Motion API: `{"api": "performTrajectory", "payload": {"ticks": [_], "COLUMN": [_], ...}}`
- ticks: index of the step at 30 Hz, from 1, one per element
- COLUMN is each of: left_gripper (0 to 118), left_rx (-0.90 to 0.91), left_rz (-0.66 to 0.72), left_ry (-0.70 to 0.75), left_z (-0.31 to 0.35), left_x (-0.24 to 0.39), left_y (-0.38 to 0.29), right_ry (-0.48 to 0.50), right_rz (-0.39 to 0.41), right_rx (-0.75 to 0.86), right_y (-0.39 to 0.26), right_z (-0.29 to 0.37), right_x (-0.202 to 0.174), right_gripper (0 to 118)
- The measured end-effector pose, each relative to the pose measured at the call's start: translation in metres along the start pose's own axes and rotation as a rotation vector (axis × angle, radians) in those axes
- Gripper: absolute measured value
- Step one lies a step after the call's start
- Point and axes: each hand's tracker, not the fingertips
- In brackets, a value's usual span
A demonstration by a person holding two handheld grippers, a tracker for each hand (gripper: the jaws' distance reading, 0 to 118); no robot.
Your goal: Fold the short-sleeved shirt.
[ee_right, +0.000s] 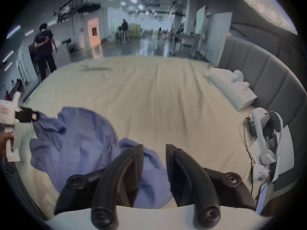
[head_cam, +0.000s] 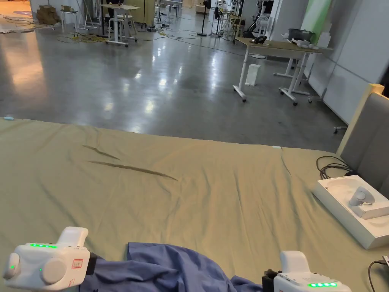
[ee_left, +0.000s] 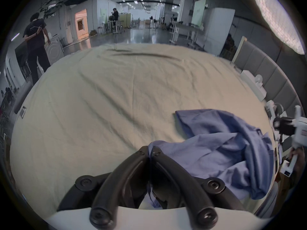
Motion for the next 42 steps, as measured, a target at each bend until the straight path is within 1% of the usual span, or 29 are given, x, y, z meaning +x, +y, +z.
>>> {"api": "performTrajectory", "payload": {"ticks": [2, 3, 4, 7, 8, 10, 11, 12, 14, 15, 18, 19, 20, 22, 28, 29, 32, 35, 40, 42], "left_gripper": [4, 4, 4, 4, 4, 4, 4, 4, 4, 4, 4, 4, 4, 4, 4, 4, 4, 4, 4, 4], "left_rx": [0.036, 0.047, 0.058, 0.071, 0.082, 0.088, 0.087, 0.086, 0.087, 0.083, 0.081, 0.081, 0.072, 0.103, 0.190, 0.209, 0.269, 0.330, 0.409, 0.441], "left_rz": [0.010, 0.006, 0.009, 0.002, -0.003, -0.001, 0.002, 0.002, -0.004, -0.006, -0.001, 0.002, 0.017, 0.017, -0.001, -0.002, -0.014, -0.022, -0.015, -0.005], "left_ry": [-0.004, -0.008, -0.006, -0.006, -0.009, -0.005, -0.010, -0.007, 0.000, 0.000, 0.003, 0.002, -0.008, -0.005, -0.018, -0.014, -0.001, 0.022, 0.065, 0.094], "left_z": [0.018, 0.025, 0.031, 0.042, 0.044, 0.042, 0.043, 0.044, 0.044, 0.044, 0.046, 0.048, 0.051, 0.061, 0.097, 0.106, 0.133, 0.162, 0.207, 0.222], "left_x": [0.003, 0.004, 0.004, 0.011, 0.011, 0.011, 0.011, 0.012, 0.015, 0.015, 0.014, 0.013, 0.013, 0.014, 0.011, 0.010, 0.005, -0.004, -0.026, -0.039], "left_y": [-0.003, -0.006, -0.008, -0.015, -0.017, -0.022, -0.024, -0.026, -0.029, -0.029, -0.031, -0.030, -0.031, -0.028, -0.007, -0.001, 0.017, 0.036, 0.069, 0.084], "right_ry": [0.041, 0.072, 0.071, 0.065, 0.068, 0.064, 0.057, 0.048, 0.053, 0.052, 0.044, 0.047, 0.046, 0.049, 0.033, 0.039, 0.002, -0.011, -0.038, -0.049], "right_rz": [0.019, 0.023, 0.028, 0.044, 0.036, 0.025, 0.017, 0.011, 0.011, 0.011, 0.016, 0.008, -0.016, -0.072, -0.110, -0.110, -0.083, -0.088, -0.077, -0.085], "right_rx": [-0.084, -0.134, -0.167, -0.252, -0.285, -0.290, -0.280, -0.266, -0.241, -0.236, -0.220, -0.202, -0.174, -0.098, 0.137, 0.175, 0.295, 0.391, 0.490, 0.524], "right_y": [0.002, 0.002, 0.002, -0.002, -0.003, -0.006, -0.005, -0.005, -0.007, -0.008, -0.013, -0.013, -0.013, -0.013, 0.011, 0.020, 0.040, 0.062, 0.094, 0.107], "right_z": [-0.021, -0.032, -0.041, -0.067, -0.076, -0.085, -0.084, -0.079, -0.075, -0.077, -0.076, -0.072, -0.066, -0.047, 0.031, 0.046, 0.089, 0.128, 0.177, 0.189], "right_x": [-0.001, -0.001, -0.002, -0.007, -0.007, -0.008, -0.009, -0.011, -0.016, -0.019, -0.021, -0.019, -0.017, -0.012, -0.002, 0.001, 0.004, 0.011, 0.020, 0.024], "right_gripper": [50, 56, 59, 60, 60, 59, 58, 50, 14, 9, 5, 5, 4, 4, 4, 4, 4, 4, 4, 4]}}
